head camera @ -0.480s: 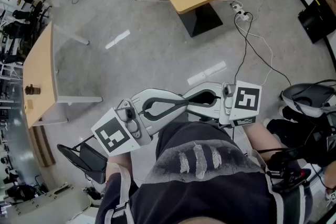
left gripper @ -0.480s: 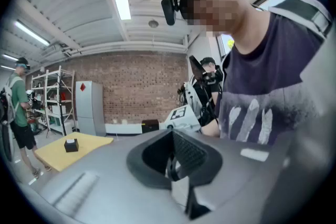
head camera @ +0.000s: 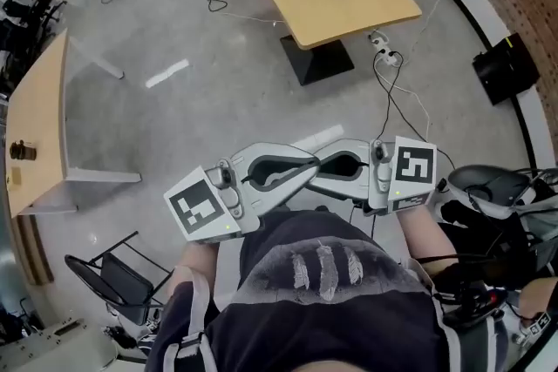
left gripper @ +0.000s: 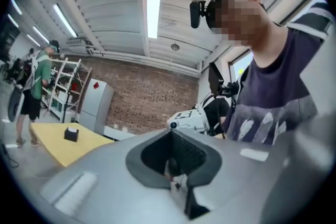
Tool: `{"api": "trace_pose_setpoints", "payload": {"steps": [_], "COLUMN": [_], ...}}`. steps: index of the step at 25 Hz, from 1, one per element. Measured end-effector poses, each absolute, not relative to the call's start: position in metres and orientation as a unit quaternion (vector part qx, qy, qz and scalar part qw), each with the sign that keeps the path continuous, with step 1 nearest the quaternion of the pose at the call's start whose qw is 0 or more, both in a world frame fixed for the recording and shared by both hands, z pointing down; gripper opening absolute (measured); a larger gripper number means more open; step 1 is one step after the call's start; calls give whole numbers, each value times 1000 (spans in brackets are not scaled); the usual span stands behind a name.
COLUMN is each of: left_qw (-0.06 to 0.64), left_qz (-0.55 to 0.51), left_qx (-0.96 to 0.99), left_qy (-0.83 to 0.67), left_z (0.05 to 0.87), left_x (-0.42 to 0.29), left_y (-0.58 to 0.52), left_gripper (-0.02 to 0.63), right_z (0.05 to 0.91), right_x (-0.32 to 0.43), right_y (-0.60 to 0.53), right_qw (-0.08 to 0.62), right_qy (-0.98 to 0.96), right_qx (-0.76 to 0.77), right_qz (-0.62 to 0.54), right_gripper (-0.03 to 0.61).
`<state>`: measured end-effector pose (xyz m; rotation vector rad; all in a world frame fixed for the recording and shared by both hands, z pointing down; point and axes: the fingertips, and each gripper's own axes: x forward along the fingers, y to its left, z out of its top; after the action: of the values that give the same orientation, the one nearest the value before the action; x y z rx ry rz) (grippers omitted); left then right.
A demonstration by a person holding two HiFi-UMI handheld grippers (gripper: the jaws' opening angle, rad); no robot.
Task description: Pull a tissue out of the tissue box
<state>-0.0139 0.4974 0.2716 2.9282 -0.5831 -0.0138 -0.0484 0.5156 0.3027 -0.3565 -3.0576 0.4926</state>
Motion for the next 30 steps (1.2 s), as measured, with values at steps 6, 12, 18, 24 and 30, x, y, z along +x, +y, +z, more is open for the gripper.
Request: {"api": "trace_pose_setpoints", "payload": {"steps": [6, 12, 18, 24, 30], "left_qw": [93, -18, -28, -49, -43], "left_qz": [6, -3, -78, -139, -125], "left_qx": [972, 998, 996, 979, 976], "left_qy": [-215, -60, -42, -140, -172], "left_z": [264, 258, 232, 219, 230], "left_x": [-54, -101, -144, -167, -167], "left_y": [487, 514, 509, 456, 427], "left_gripper": [26, 0, -2, -2, -8], "right_z": [303, 294, 285, 286, 279], "right_x": [-101, -147, -183, -186, -173], "right_y": [511, 522, 514, 481, 438], "right_qw": [60, 69, 57, 33, -30], "right_qy": [-972, -947, -941, -960, -967], "right_qx": [-161, -249, -258, -165, -74], "right_qz": [163, 193, 211, 225, 241], "right_gripper": [-2, -2, -2, -2, -2]}}
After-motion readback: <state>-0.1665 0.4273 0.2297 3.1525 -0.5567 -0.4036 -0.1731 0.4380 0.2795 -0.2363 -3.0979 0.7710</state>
